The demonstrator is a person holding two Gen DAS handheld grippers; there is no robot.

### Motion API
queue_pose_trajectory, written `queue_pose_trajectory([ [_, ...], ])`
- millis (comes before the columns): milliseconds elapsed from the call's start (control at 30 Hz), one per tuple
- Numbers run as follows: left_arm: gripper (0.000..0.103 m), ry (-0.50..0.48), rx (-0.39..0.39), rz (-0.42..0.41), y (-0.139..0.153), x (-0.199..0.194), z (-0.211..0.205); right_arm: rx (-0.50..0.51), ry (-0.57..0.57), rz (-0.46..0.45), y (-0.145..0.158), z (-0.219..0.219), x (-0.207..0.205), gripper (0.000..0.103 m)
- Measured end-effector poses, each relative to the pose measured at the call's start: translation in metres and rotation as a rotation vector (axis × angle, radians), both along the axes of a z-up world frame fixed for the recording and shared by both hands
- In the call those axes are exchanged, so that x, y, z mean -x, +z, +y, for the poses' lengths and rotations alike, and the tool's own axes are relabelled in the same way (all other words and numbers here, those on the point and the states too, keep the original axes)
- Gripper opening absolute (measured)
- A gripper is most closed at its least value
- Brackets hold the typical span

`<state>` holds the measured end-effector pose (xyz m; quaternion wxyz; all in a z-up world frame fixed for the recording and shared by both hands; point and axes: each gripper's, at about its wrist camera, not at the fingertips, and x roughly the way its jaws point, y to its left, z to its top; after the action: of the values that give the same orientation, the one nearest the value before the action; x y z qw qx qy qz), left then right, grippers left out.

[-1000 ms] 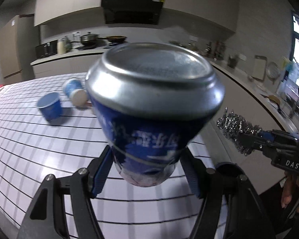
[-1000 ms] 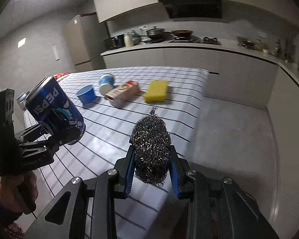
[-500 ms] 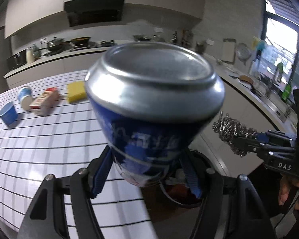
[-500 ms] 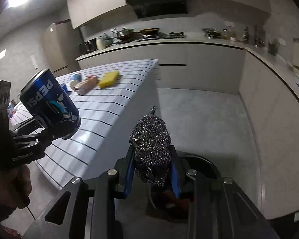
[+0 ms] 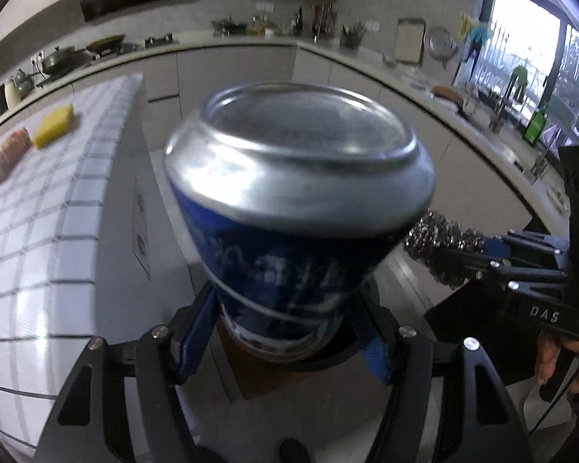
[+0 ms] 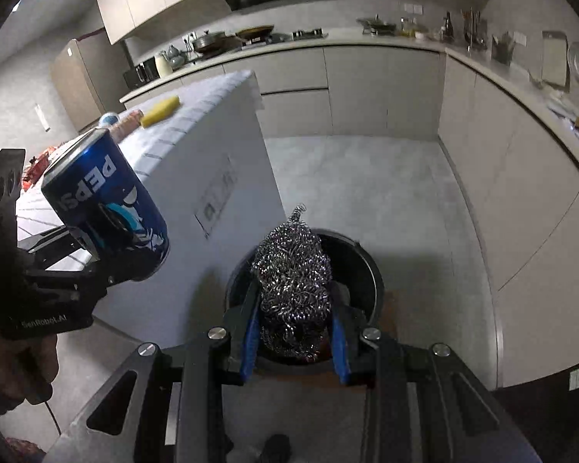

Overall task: Collect trash
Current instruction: 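Carry the Pepsi can and steel wool over the bin and open both tools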

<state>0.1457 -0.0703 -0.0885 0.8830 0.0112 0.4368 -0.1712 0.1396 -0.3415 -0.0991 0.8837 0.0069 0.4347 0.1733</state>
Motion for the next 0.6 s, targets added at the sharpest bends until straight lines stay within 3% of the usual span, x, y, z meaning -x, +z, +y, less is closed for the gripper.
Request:
queue_pose_trajectory([
  [433, 0.069, 0.019, -0.065, 0.212, -0.087, -0.039, -0.043, 0.035, 0.152, 0.165, -0.089, -0.002, -0.059, 0.035],
  [467, 0.07, 0.019, -0.114, 0.247, -0.1, -0.047, -0.048, 0.033, 0.173, 0.178, -0.095, 0.0, -0.067, 0.039],
  [500, 0.077, 0.039, -0.175, 0.277, -0.111, -0.052, -0.05, 0.034, 0.207, 0.196, -0.103, 0.003, -0.076, 0.054],
  [533, 0.082, 0.059, -0.203, 0.288, -0.116, -0.054, -0.049, 0.044, 0.225, 0.203, -0.11, 0.005, -0.082, 0.07],
  [567, 0.089, 0.068, -0.2, 0.289, -0.118, -0.053, -0.046, 0.084, 0.227, 0.213, -0.118, 0.005, -0.09, 0.094],
  [600, 0.09, 0.087, -0.193, 0.292, -0.119, -0.052, -0.041, 0.112, 0.214, 0.227, -0.124, 0.001, -0.098, 0.095],
])
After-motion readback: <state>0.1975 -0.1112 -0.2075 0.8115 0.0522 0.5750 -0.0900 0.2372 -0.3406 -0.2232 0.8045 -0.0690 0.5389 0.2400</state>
